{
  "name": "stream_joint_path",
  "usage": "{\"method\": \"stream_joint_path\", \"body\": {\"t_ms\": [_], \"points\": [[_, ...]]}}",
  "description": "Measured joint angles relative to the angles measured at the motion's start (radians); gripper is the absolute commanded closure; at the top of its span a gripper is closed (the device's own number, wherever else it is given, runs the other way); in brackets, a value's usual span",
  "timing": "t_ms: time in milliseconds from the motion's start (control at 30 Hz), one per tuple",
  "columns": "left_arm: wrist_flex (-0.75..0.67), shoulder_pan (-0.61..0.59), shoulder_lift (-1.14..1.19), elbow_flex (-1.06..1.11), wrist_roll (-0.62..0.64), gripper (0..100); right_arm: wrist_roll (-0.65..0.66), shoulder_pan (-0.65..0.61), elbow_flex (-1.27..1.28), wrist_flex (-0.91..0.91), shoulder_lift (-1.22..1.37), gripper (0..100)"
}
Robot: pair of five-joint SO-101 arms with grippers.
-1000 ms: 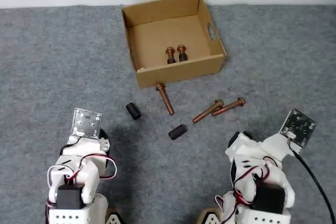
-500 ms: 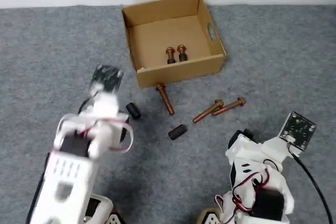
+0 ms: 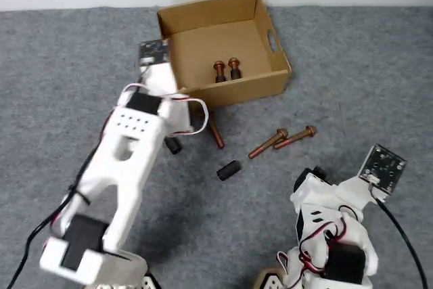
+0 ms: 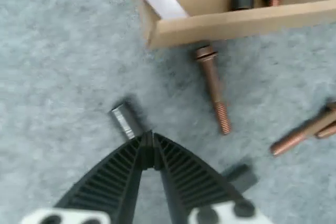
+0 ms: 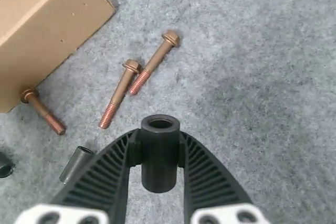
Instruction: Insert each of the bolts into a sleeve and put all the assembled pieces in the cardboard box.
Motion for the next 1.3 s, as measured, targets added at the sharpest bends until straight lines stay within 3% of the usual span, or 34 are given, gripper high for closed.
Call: {"method": "stream_joint_path", "body": {"t_ms": [100, 1000, 1300], "points": [[0.009, 0.040, 0.081, -0.077, 0.028, 83, 0.000, 0.000, 0.002, 0.000, 0.000, 99.1], [0.015, 0.044, 0.684, -0.562, 0.077, 83, 0.000, 0.000, 0.002, -0.006, -0.003, 99.1], [0.009, 0.051, 0.736, -0.595, 0.118, 100, 0.000, 0.000, 0.006, -0.006, -0.003, 99.1]]}}
